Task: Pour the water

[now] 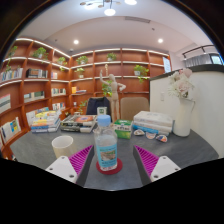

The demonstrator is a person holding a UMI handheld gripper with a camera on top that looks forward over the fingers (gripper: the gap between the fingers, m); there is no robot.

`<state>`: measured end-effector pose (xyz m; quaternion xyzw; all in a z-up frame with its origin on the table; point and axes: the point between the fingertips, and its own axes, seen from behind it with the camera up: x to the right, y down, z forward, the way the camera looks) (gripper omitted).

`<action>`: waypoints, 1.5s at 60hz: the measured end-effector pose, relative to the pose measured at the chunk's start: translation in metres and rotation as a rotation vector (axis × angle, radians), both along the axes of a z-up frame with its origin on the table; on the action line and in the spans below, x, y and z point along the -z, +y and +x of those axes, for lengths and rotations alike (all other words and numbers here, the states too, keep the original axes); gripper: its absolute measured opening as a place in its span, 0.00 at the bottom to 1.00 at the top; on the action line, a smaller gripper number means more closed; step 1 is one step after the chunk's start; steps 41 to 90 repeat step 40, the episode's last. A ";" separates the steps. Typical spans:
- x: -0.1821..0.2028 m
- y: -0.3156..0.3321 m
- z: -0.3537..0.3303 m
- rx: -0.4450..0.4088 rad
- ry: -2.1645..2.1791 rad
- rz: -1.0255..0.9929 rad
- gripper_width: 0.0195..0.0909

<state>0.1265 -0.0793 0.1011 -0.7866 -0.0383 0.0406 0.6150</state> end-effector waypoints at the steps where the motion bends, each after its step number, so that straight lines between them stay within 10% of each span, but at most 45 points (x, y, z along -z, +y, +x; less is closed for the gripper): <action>1: -0.001 -0.004 0.003 0.014 -0.002 0.002 0.83; 23: -0.024 -0.049 0.048 0.183 -0.032 0.038 0.83; 90: -0.038 -0.058 0.057 0.213 -0.023 0.097 0.83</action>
